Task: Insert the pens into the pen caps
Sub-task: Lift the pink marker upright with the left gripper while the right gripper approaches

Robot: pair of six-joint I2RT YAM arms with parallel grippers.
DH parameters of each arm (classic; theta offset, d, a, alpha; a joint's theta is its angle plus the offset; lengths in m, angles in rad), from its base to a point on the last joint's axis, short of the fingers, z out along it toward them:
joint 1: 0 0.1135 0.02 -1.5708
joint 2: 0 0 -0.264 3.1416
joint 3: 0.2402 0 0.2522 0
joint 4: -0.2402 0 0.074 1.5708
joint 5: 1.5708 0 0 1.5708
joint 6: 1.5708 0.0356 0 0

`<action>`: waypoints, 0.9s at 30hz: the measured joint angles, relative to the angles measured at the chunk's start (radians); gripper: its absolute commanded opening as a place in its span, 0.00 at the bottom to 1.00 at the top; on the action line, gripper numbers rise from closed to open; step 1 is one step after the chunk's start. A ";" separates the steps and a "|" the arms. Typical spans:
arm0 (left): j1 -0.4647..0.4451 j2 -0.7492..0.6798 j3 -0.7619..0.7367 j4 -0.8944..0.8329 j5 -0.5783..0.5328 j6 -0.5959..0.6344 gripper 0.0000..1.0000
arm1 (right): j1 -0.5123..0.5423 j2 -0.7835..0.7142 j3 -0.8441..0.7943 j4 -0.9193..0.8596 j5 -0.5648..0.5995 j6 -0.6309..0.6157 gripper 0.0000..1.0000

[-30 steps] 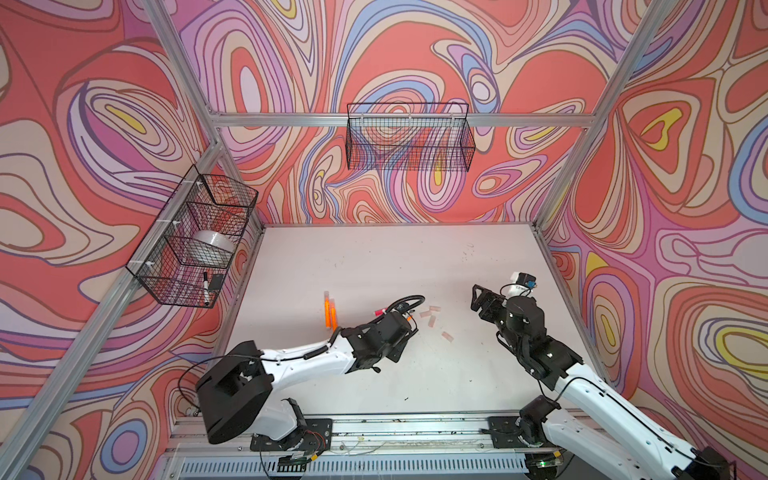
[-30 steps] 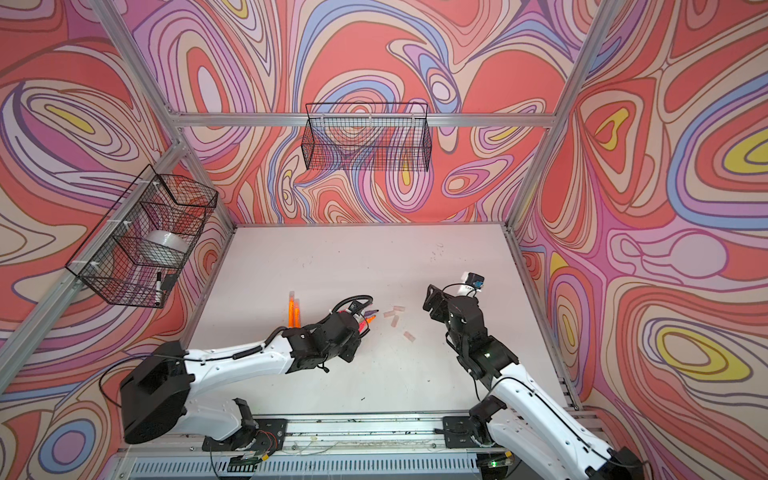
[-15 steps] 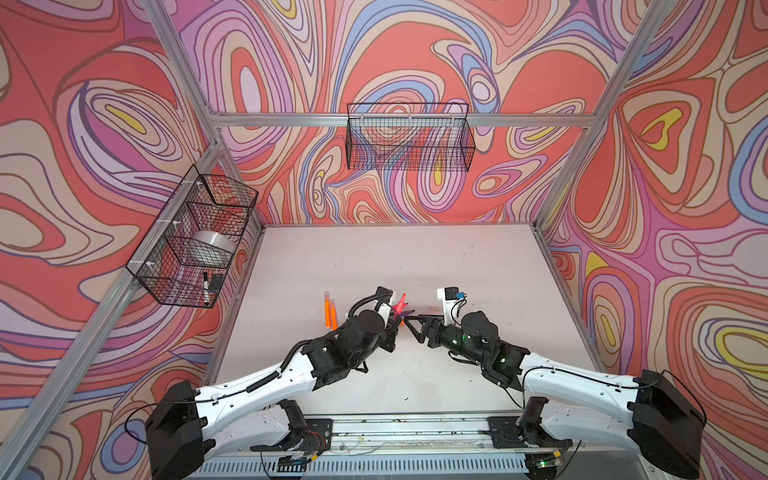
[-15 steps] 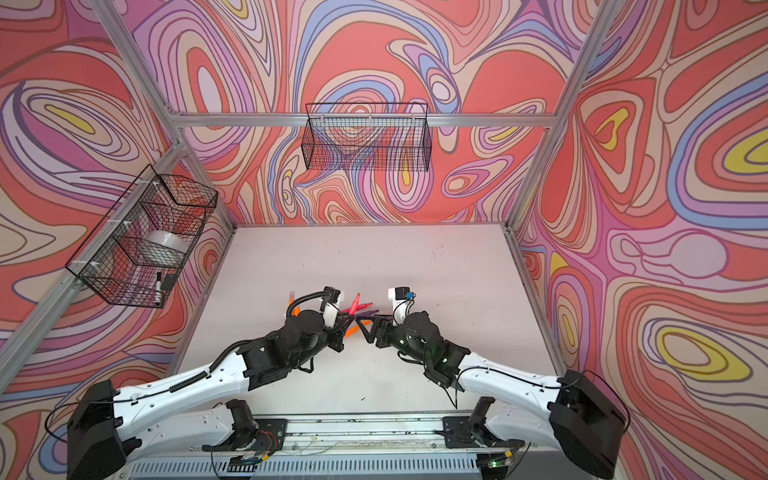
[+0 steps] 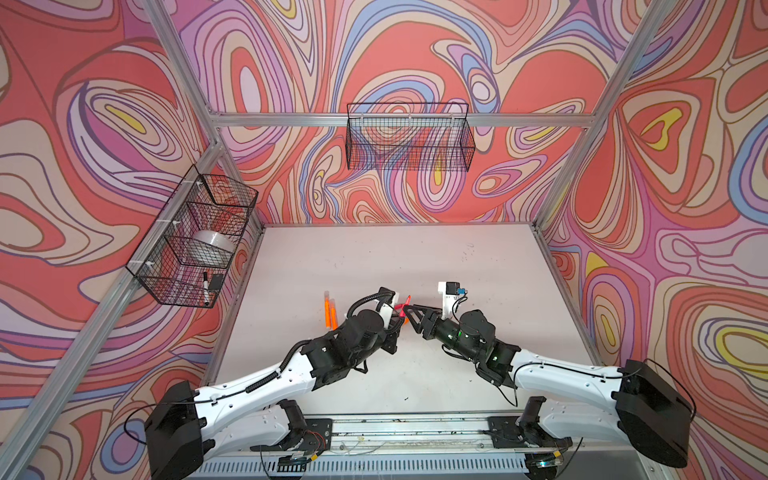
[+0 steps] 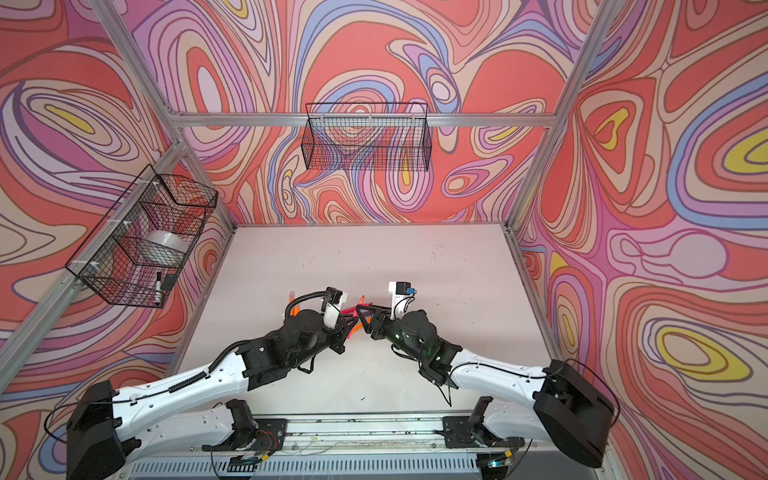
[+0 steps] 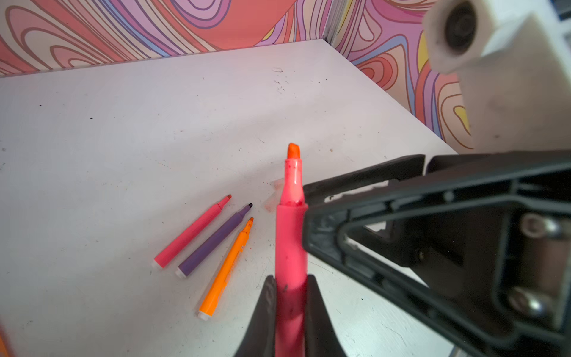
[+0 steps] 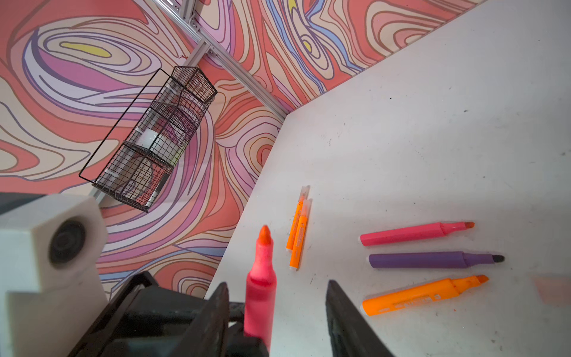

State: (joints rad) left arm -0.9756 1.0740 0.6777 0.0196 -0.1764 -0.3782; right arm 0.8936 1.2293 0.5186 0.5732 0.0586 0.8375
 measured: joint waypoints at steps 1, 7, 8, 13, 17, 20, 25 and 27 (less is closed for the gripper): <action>0.000 0.000 0.000 0.000 0.005 0.000 0.00 | 0.000 0.019 0.014 0.004 -0.003 0.005 0.41; 0.000 0.002 0.000 -0.005 0.016 0.004 0.00 | 0.010 0.101 0.063 0.019 -0.014 0.029 0.19; 0.000 0.006 0.000 -0.007 0.016 0.005 0.00 | 0.011 0.106 0.069 0.016 -0.013 0.029 0.14; 0.000 0.018 0.000 -0.008 0.015 0.008 0.00 | 0.017 0.110 0.077 -0.010 0.003 0.029 0.03; 0.000 0.022 0.000 -0.006 0.014 0.009 0.08 | 0.020 0.109 0.080 -0.019 0.010 0.028 0.00; 0.000 0.033 0.000 -0.003 0.014 0.011 0.16 | 0.024 0.110 0.085 -0.042 0.025 0.025 0.00; 0.000 0.042 0.000 -0.002 0.016 0.019 0.21 | 0.032 0.110 0.085 -0.051 0.039 0.024 0.00; 0.000 0.047 0.000 -0.003 0.016 0.019 0.21 | 0.040 0.110 0.088 -0.048 0.045 0.021 0.00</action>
State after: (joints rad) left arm -0.9756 1.1206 0.6777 0.0170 -0.1608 -0.3588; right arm 0.9333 1.3392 0.6064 0.5247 0.1036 0.8589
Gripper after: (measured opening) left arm 0.209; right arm 0.148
